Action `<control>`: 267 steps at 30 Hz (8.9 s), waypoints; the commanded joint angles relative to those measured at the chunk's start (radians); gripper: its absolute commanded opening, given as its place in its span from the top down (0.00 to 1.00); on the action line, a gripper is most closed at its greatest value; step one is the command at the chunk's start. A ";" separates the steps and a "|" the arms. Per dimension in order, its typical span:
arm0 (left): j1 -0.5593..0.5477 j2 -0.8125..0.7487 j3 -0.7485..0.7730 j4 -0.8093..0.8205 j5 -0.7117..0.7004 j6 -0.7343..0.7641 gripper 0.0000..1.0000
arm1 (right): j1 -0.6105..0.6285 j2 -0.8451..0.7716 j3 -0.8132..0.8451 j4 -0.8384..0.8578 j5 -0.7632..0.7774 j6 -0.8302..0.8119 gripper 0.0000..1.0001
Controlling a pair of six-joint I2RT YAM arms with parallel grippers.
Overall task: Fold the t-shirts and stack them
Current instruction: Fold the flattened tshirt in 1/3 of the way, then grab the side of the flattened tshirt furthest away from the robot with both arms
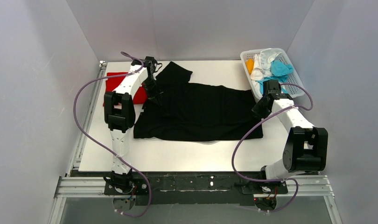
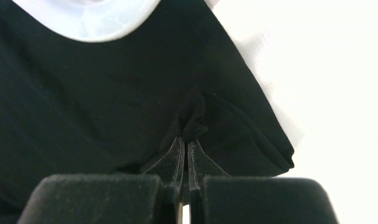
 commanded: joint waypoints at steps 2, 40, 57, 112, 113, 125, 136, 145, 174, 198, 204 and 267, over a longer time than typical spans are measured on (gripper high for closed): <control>-0.003 -0.089 -0.021 -0.113 0.007 0.059 1.00 | -0.013 -0.102 -0.067 0.038 -0.030 -0.051 0.99; 0.000 -0.211 -0.015 -0.145 -0.088 0.086 0.02 | -0.021 -0.185 0.048 -0.172 0.167 -0.043 0.20; 0.084 -0.382 -0.778 0.484 0.219 -0.141 0.02 | 0.116 -0.068 -0.211 0.367 -0.197 -0.122 0.16; 0.050 -0.646 -1.048 0.513 0.174 -0.217 0.02 | 0.028 -0.658 -0.373 -0.014 -0.366 -0.086 0.14; 0.044 -0.632 -1.041 0.517 0.170 -0.223 0.02 | 0.027 -0.665 -0.376 -0.022 -0.355 -0.085 0.14; -0.002 -0.390 -0.783 0.555 0.218 -0.250 0.02 | 0.028 -0.711 -0.365 -0.066 -0.296 -0.114 0.14; -0.070 -0.179 -0.413 0.425 0.138 -0.172 0.02 | 0.027 -0.734 -0.309 -0.087 -0.292 -0.118 0.14; -0.072 -0.434 -0.484 0.317 0.027 -0.057 0.02 | 0.052 -0.679 -0.270 -0.047 -0.366 -0.168 0.13; 0.012 -1.002 -1.443 0.249 -0.128 -0.192 0.02 | 0.377 -0.183 -0.468 0.161 -0.288 -0.027 0.13; 0.016 -0.789 -0.655 0.123 0.006 -0.079 0.02 | 0.247 -0.336 0.006 -0.118 -0.088 -0.121 0.03; 0.016 -0.162 -0.069 0.140 0.040 0.021 0.02 | 0.124 -0.285 0.002 0.017 -0.178 -0.138 0.05; -0.075 0.069 0.106 0.212 -0.229 0.348 1.00 | 0.124 0.376 0.368 -0.096 0.242 -0.021 0.39</control>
